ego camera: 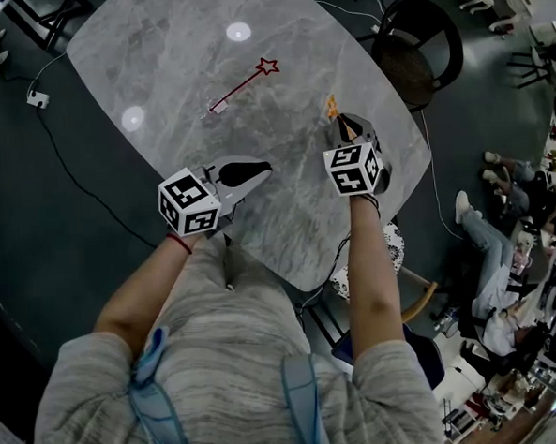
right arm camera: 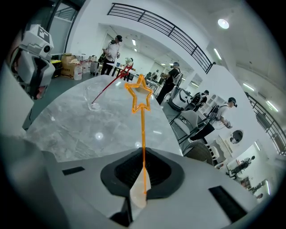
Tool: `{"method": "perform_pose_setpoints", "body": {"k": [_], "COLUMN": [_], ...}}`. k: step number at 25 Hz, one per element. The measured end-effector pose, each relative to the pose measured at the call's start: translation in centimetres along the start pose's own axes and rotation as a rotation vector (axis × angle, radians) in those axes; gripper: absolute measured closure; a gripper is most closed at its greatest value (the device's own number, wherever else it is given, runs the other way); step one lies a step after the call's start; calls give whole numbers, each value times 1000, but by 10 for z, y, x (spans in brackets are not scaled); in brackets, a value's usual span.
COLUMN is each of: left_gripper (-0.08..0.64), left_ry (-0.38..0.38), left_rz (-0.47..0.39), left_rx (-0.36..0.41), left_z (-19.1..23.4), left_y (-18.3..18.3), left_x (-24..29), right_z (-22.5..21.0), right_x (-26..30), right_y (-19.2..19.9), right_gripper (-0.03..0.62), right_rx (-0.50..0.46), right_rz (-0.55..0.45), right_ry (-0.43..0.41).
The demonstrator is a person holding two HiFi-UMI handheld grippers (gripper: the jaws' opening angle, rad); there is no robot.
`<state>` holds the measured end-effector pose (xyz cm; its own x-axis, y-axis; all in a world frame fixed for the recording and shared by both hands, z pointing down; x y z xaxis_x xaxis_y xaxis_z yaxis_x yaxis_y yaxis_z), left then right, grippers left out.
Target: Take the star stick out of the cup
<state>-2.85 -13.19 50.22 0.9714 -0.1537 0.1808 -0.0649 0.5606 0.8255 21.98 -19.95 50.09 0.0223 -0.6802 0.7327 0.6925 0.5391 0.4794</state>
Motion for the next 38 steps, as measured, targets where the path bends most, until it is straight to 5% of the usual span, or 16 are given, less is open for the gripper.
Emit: {"method": "perform_pose_setpoints", "body": {"k": [25,38], "left_gripper": [543,541], "left_ry": [-36,-50], "left_rz": [-16,-13], "left_rx": [-8,-12], "left_z": [-10,-20], "left_y": [6,14], "left_x": [-3,-10], "right_z": [34,82], "right_x": [-83,-91], "right_y": [-33,-12], "right_gripper": [572,572], "right_rx": [-179,-122], "right_rz": [-139,-31], "right_ry": [13,-169]}}
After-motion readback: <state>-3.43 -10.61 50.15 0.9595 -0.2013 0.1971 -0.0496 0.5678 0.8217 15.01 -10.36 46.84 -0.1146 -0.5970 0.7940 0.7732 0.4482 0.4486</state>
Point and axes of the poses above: the fingertips, and each gripper's own axes: x forward along the fingers, z to its left, y out of its underside, the point moved 9 cm from there along -x, backward along the fingers, and after that the axes turned 5 degrees about z, right-handed, at the moved point
